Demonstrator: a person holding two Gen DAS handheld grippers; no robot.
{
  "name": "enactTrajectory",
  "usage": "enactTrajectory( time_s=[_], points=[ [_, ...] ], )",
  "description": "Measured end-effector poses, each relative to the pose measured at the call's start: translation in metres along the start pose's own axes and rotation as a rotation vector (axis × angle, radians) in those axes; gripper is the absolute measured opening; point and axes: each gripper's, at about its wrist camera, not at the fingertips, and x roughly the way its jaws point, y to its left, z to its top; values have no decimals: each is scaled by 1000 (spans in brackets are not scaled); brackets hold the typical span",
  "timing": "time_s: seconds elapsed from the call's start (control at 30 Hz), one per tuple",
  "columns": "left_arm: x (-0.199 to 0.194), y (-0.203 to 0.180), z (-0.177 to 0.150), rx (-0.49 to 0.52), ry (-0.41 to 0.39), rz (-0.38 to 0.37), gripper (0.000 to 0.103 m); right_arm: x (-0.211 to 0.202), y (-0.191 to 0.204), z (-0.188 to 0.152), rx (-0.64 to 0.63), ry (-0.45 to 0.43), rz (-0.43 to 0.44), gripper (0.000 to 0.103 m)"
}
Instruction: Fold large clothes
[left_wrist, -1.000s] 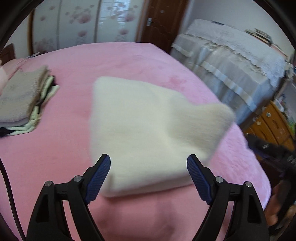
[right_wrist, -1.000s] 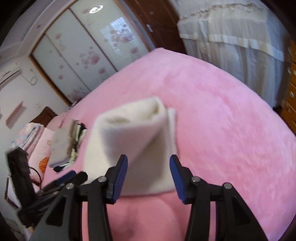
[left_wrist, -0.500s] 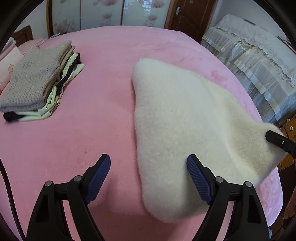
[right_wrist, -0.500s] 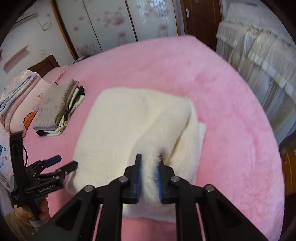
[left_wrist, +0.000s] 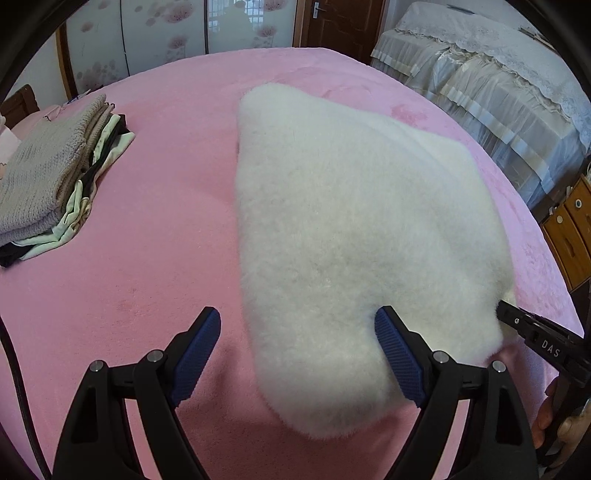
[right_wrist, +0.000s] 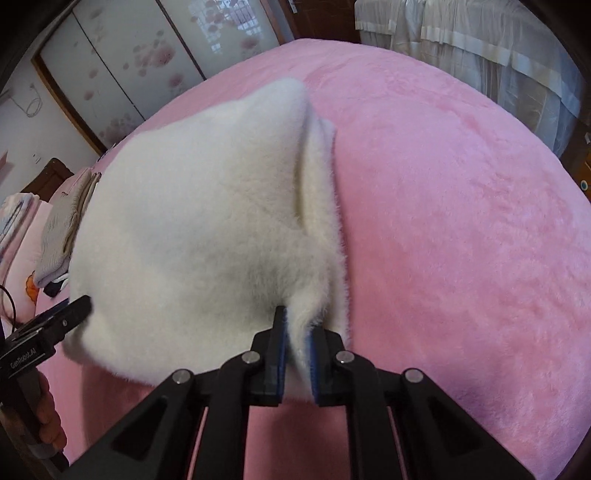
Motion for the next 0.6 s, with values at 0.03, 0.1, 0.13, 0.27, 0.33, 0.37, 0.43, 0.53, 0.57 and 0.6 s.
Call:
enactTrajectory(
  time_s=[0.03,0.1,0.13,0.27,0.33,0.37,0.43,0.53,0.57,0.6],
  points=[
    [-2,0,1,4,6,0,85,-3,3,0,-19,-1,-12,11],
    [-10,-3,5,35,15,9,85,-14,11,5,-53,16,-42,15],
    [-16,-5,8,62,13,17,85,-25,16,10,-62,16,-56,17],
    [-37,-8,35,117,-26,5,85,-70,27,40,-100,-103,-8,37],
    [-36,-10,59,117,-31,4,85,-76,33,66,-112,-153,26,41],
    [-33,-11,70,108,-30,5,85,-73,36,78,-119,-165,36,41],
    [-22,-15,98,90,-40,-7,85,-55,47,108,-139,-173,51,41],
    [5,-20,134,33,-21,-30,85,-11,56,146,-131,-110,76,41],
    [15,-21,143,9,-9,-49,85,3,59,153,-126,-82,92,41],
    [25,-21,150,-15,4,-61,85,18,58,160,-116,-53,102,41]
  ],
)
